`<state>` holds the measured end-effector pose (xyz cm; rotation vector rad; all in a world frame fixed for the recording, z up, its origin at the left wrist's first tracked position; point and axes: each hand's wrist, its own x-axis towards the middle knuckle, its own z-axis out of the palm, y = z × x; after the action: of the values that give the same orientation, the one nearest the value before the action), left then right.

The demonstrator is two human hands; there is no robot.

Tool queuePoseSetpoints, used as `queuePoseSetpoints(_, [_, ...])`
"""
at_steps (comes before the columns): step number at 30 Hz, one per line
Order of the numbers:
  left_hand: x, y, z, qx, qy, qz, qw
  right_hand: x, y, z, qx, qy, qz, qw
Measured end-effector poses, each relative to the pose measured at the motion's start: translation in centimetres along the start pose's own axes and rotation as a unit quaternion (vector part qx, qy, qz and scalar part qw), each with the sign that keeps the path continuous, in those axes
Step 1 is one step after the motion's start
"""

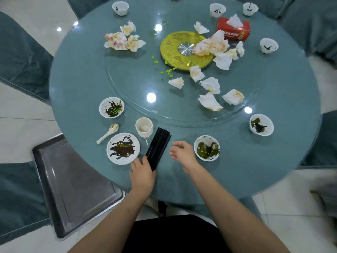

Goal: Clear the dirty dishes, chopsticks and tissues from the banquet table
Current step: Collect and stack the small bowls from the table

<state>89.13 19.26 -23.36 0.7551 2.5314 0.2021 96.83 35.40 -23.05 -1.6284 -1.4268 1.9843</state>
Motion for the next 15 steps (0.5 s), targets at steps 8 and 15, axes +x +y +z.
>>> queuePoseSetpoints(8, [0.7, 5.0, 0.7, -0.257, -0.019, 0.014, 0.966, -1.5, 1.0, -5.7, 0.031, 0.149, -0.043, 0.987])
queuePoseSetpoints(15, [0.2, 7.9, 0.9, -0.372, -0.082, -0.032, 0.924, -1.9, 2.5, -11.1, 0.006, 0.342, -0.024, 0.94])
